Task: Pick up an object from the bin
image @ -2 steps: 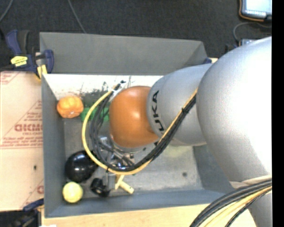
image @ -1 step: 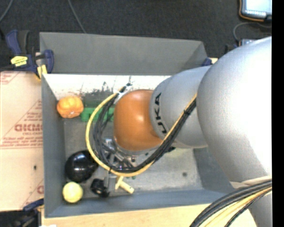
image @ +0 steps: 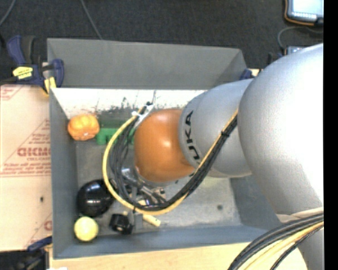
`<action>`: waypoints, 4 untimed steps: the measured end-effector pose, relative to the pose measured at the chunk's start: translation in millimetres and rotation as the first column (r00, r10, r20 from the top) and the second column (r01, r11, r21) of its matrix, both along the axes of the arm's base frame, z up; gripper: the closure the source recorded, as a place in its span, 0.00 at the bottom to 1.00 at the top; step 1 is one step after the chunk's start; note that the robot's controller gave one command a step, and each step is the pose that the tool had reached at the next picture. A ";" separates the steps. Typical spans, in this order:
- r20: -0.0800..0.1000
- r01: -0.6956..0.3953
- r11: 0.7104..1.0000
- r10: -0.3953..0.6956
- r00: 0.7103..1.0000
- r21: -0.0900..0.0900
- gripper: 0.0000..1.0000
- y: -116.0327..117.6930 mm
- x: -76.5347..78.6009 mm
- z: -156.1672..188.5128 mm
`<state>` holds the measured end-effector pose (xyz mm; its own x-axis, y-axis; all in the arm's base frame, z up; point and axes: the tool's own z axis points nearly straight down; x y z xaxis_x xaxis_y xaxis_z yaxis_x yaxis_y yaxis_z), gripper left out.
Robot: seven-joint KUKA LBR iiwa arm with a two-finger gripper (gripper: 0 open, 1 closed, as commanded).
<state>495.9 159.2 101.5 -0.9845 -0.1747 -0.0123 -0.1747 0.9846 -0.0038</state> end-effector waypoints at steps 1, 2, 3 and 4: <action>0.003 -0.168 0.986 0.168 0.986 -0.011 0.00 3.3 -0.1 -7.5; 0.001 -0.016 1.000 0.016 1.000 -0.011 0.00 9.5 -4.7 -5.3; 0.007 -0.156 0.988 0.156 0.988 -0.023 0.00 12.6 0.2 -8.8; 0.011 -0.281 0.960 0.281 0.960 -0.018 0.00 -1.0 -7.6 -20.0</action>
Offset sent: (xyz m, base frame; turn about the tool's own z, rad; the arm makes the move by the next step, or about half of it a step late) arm -0.0133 0.0396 0.0107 -0.4772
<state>488.3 158.2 81.5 -0.8956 -0.4445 -0.0201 -0.4440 0.8957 -0.0237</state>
